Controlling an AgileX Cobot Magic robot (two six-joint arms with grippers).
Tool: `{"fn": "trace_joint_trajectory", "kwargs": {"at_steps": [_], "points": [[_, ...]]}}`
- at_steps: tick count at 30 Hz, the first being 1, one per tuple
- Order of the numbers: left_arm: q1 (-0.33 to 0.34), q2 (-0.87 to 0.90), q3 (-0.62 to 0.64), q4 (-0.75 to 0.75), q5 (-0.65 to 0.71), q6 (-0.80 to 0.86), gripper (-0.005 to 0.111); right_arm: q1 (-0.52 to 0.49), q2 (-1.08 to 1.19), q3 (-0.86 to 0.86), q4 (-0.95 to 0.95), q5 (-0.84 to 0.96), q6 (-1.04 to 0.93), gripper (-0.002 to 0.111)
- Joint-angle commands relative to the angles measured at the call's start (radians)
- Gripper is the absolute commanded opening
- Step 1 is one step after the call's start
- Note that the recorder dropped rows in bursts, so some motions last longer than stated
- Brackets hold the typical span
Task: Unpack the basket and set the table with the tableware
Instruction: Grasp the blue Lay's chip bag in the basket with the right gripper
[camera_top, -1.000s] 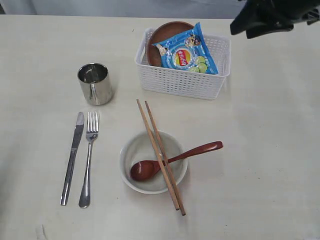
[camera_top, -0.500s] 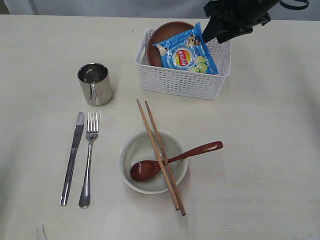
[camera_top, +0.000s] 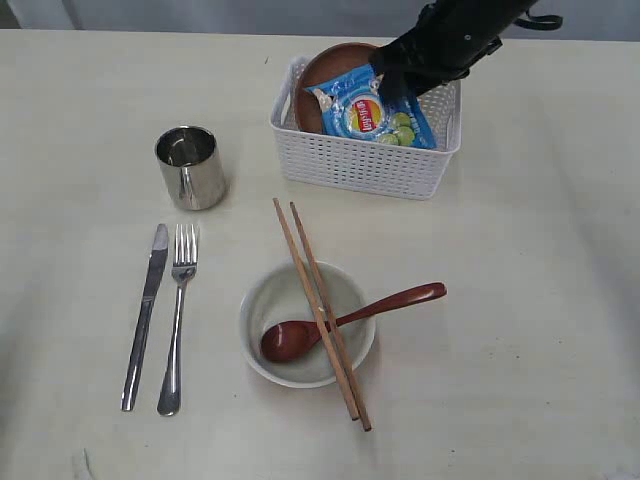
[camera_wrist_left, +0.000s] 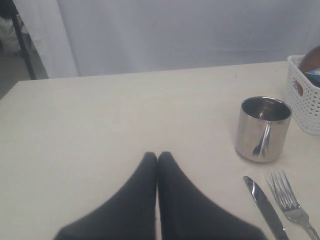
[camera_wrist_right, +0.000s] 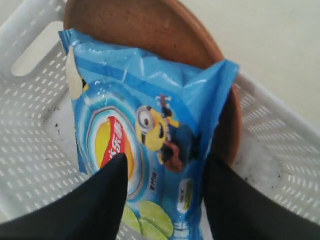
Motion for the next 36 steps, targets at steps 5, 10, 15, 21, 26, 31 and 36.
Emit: {"fn": "trace_joint_trajectory", "kwargs": {"at_steps": [5,10,15,21,26,31,36], "points": [[-0.006,-0.003,0.003,-0.012,-0.007,0.000,0.000,0.006,0.013,-0.006,-0.006,-0.021,0.012,0.046],[-0.006,-0.003,0.003,-0.012,-0.007,0.000,0.000,0.006,0.013,-0.006,-0.011,0.003,0.040,0.046],[-0.006,-0.003,0.003,-0.012,-0.007,0.000,0.000,0.004,0.013,-0.006,-0.039,0.009,0.074,0.046],[-0.006,-0.003,0.003,-0.012,-0.007,0.000,0.000,0.008,0.013,-0.006,-0.031,0.015,0.076,0.046],[-0.006,-0.003,0.003,-0.012,-0.007,0.000,0.000,0.009,0.029,-0.006,-0.030,0.021,0.067,0.037],[-0.006,-0.003,0.003,-0.012,-0.007,0.000,0.000,0.009,0.032,-0.006,-0.030,0.026,0.067,0.002],[-0.006,-0.003,0.003,-0.012,-0.007,0.000,0.000,0.009,0.003,-0.006,-0.030,0.028,0.064,0.000]]}}
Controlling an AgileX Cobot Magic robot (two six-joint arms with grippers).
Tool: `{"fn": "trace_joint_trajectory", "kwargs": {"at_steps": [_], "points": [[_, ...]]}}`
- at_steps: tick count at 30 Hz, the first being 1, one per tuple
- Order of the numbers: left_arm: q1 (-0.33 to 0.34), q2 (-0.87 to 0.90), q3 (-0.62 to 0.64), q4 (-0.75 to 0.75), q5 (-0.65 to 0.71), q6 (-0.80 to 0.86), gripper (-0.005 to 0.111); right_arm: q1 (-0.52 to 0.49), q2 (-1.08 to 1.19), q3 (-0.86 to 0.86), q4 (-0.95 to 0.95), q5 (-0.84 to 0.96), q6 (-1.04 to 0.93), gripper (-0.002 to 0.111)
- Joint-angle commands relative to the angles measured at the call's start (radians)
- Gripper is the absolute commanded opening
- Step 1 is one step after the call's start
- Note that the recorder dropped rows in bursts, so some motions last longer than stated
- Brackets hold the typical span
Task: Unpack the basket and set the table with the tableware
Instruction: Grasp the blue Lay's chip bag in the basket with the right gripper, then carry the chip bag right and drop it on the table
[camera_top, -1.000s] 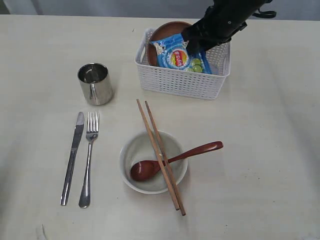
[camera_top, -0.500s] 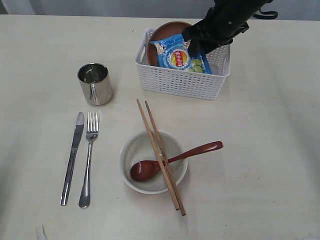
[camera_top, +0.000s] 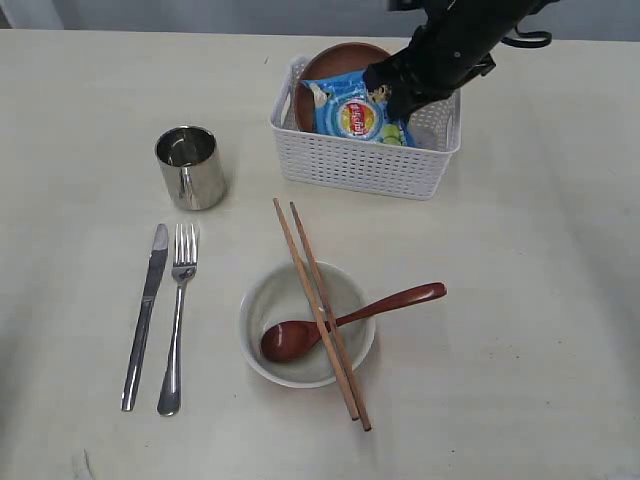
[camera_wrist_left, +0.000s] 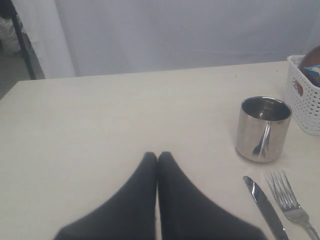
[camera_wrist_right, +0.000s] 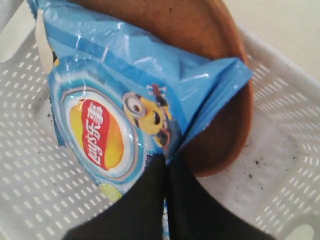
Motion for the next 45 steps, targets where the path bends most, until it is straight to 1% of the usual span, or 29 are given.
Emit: {"fn": "trace_joint_trajectory", "kwargs": {"at_steps": [1,10,13,16,19,21,23,25,26,27,28,29,30,31,33,35,37,39,40,42,45], "points": [[-0.006,-0.003,0.003,-0.012,-0.007,0.000,0.000,0.001,-0.039,-0.006,-0.002,0.005,-0.012,0.000],[-0.006,-0.003,0.003,-0.012,-0.007,0.000,0.000,0.001,-0.169,-0.006,-0.042,0.016,-0.012,0.000],[-0.006,-0.003,0.003,-0.012,-0.007,0.000,0.000,-0.004,-0.224,-0.006,-0.095,0.041,0.019,0.000],[-0.006,-0.003,0.003,-0.012,-0.007,0.000,0.000,-0.009,-0.283,-0.006,-0.213,0.087,0.097,0.000],[-0.006,-0.003,0.003,-0.012,-0.007,0.000,0.000,-0.034,-0.349,-0.006,-0.274,0.127,0.178,0.000],[-0.006,-0.003,0.003,-0.012,-0.007,0.000,0.000,-0.066,-0.390,-0.006,-0.278,0.159,0.222,0.000],[-0.006,-0.003,0.003,-0.012,-0.007,0.000,0.000,-0.110,-0.422,-0.002,-0.278,0.207,0.227,0.000],[-0.006,-0.003,0.003,-0.012,-0.007,0.000,0.000,-0.204,-0.478,0.063,-0.278,0.209,0.269,0.000],[-0.006,-0.003,0.003,-0.012,-0.007,0.000,0.000,-0.290,-0.519,0.136,-0.278,0.175,0.317,0.000],[-0.006,-0.003,0.003,-0.012,-0.007,0.000,0.000,-0.325,-0.535,0.170,-0.278,0.156,0.331,0.000],[-0.006,-0.003,0.003,-0.012,-0.007,0.000,0.000,-0.407,-0.572,0.266,-0.272,0.099,0.362,0.000],[-0.006,-0.003,0.003,-0.012,-0.007,0.000,0.000,-0.443,-0.588,0.308,-0.267,0.072,0.379,0.000],[-0.006,-0.003,0.003,-0.012,-0.007,0.000,0.000,-0.499,-0.611,0.418,-0.268,0.000,0.403,0.000],[-0.006,-0.003,0.003,-0.012,-0.007,0.000,0.000,-0.531,-0.619,0.503,-0.268,-0.043,0.403,0.000],[-0.006,-0.003,0.003,-0.012,-0.007,0.000,0.000,-0.586,-0.620,0.633,-0.271,-0.115,0.434,0.000],[-0.006,-0.003,0.003,-0.012,-0.007,0.000,0.000,-0.610,-0.613,0.730,-0.268,-0.178,0.456,0.000],[-0.006,-0.003,0.003,-0.012,-0.007,0.000,0.000,-0.610,-0.614,0.777,-0.257,-0.232,0.456,0.000],[-0.006,-0.003,0.003,-0.012,-0.007,0.000,0.000,-0.610,-0.614,0.771,-0.168,-0.243,0.394,0.000],[-0.006,-0.003,0.003,-0.012,-0.007,0.000,0.000,-0.610,-0.614,0.764,-0.136,-0.236,0.369,0.002],[-0.006,-0.003,0.003,-0.012,-0.007,0.000,0.000,-0.610,-0.614,0.748,-0.076,-0.218,0.329,0.015],[-0.006,-0.003,0.003,-0.012,-0.007,0.000,0.000,-0.610,-0.614,0.718,-0.059,-0.187,0.328,0.045]]}}
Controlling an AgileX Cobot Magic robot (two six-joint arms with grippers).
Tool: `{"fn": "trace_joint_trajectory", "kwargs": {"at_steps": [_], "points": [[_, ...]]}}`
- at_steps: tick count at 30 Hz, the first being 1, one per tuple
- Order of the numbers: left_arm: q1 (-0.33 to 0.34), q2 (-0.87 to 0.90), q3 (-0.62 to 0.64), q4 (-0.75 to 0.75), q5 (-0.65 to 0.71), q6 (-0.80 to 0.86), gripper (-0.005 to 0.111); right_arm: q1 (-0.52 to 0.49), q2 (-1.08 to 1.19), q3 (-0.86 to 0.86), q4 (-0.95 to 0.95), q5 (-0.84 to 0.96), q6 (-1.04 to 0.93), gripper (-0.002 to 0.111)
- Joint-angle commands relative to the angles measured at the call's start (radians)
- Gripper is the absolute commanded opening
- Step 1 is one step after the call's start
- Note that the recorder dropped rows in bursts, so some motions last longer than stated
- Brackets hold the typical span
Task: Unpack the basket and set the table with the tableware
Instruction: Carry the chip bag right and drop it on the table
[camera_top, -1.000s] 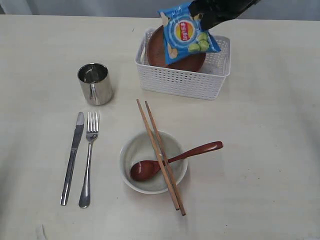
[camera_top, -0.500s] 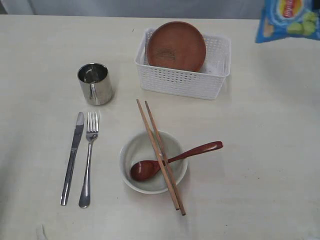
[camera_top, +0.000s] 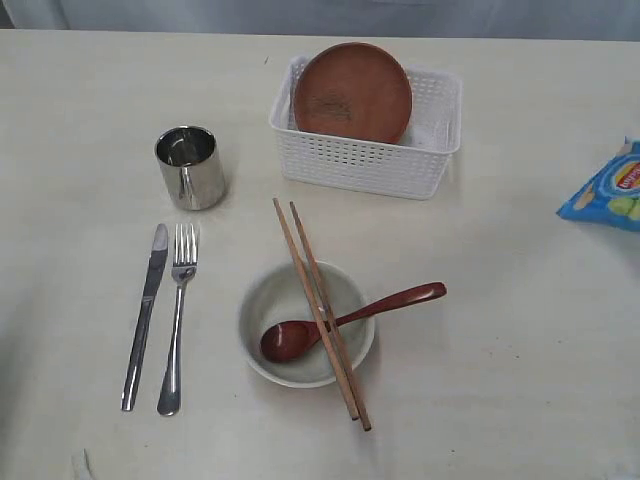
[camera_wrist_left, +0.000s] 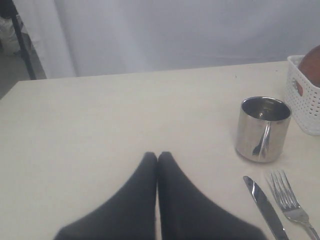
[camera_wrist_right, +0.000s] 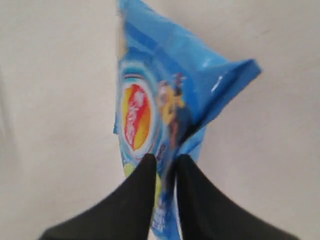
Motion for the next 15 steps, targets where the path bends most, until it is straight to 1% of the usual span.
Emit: {"fn": "trace_joint_trajectory", "kwargs": {"at_steps": [1,2,3,4,6,7,9,11,12,13,15], "points": [[-0.006,-0.003,0.003,-0.012,-0.007,0.000,0.000,-0.007,-0.005,-0.050,0.045,0.040,-0.030,0.053],[-0.006,-0.003,0.003,-0.012,-0.007,0.000,0.000,-0.007,-0.005,-0.065,0.045,0.050,-0.023,0.063],[-0.006,-0.003,0.003,-0.012,-0.007,0.000,0.000,-0.007,-0.005,-0.081,0.045,0.064,-0.010,0.066],[-0.006,-0.003,0.003,-0.012,-0.007,0.000,0.000,-0.007,-0.005,-0.097,0.050,0.080,0.013,0.068],[-0.006,-0.003,0.003,-0.012,-0.007,0.000,0.000,-0.002,-0.005,-0.144,0.107,0.121,0.011,0.067],[-0.006,-0.003,0.003,-0.012,-0.007,0.000,0.000,0.010,-0.005,-0.163,0.141,0.136,-0.014,0.066],[-0.006,-0.003,0.003,-0.012,-0.007,0.000,0.000,0.051,-0.005,-0.213,0.258,0.171,-0.153,0.059],[-0.006,-0.003,0.003,-0.012,-0.007,0.000,0.000,0.113,0.008,-0.260,0.387,0.219,-0.294,0.049],[-0.006,-0.003,0.003,-0.012,-0.007,0.000,0.000,0.141,0.021,-0.289,0.423,0.246,-0.330,0.045],[-0.006,-0.003,0.003,-0.012,-0.007,0.000,0.000,0.176,0.043,-0.323,0.452,0.282,-0.356,0.042],[-0.006,-0.003,0.003,-0.012,-0.007,0.000,0.000,0.239,0.099,-0.386,0.453,0.353,-0.350,0.043]]}}
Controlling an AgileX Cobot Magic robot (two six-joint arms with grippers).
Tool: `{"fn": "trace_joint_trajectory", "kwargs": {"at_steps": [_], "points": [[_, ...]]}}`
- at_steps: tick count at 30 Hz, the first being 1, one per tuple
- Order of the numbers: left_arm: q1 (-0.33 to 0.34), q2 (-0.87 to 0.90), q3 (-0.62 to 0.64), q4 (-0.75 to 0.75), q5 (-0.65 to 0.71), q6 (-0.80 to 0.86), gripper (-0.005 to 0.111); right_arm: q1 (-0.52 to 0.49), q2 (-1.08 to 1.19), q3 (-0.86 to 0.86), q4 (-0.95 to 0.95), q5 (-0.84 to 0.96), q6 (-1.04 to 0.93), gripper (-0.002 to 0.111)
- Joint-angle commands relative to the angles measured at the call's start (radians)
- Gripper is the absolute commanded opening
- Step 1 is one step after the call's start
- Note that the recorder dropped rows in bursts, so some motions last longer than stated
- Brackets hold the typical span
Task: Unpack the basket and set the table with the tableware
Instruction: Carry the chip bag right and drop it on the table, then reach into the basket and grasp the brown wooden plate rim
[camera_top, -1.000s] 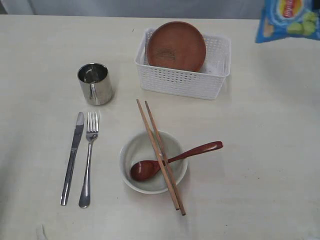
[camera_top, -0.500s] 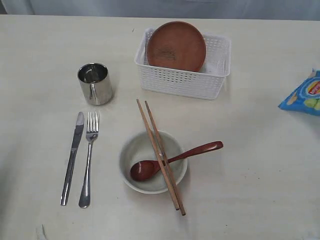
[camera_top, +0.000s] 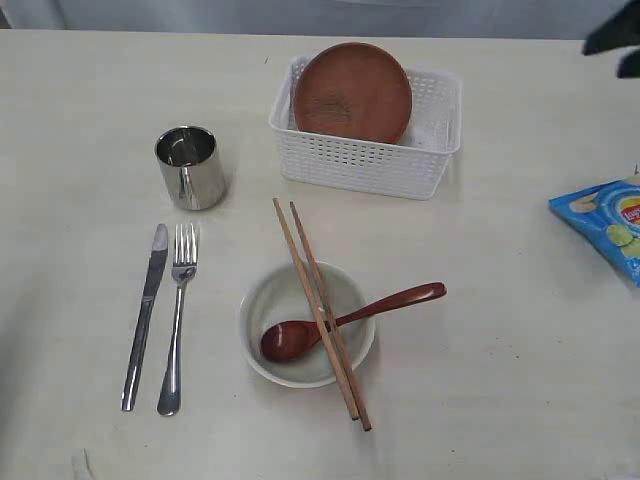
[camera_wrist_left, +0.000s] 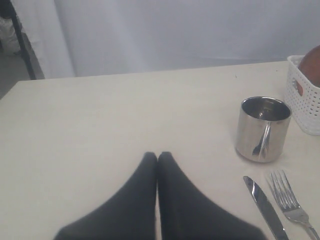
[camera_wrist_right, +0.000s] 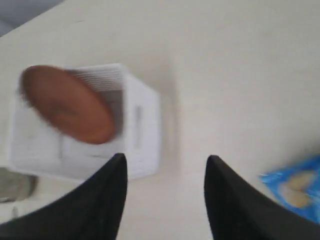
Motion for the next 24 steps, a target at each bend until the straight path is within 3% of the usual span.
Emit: {"fn": "trace_joint_trajectory", "kwargs": {"at_steps": [1,8,12,18,24], "points": [[-0.006,-0.003,0.003,-0.012,-0.007,0.000,0.000,0.136,0.115,-0.138,0.076,0.147,-0.072,0.046],[-0.006,-0.003,0.003,-0.012,-0.007,0.000,0.000,0.301,0.330,-0.312,0.050,0.126,-0.093,0.052],[-0.006,-0.003,0.003,-0.012,-0.007,0.000,0.000,0.380,0.440,-0.443,-0.190,0.116,-0.032,0.052],[-0.006,-0.003,0.003,-0.012,-0.007,0.000,0.000,0.399,0.604,-0.591,-0.261,0.146,0.009,0.052],[-0.006,-0.003,0.003,-0.012,-0.007,0.000,0.000,0.399,0.686,-0.638,-0.263,0.129,-0.095,0.052]]}}
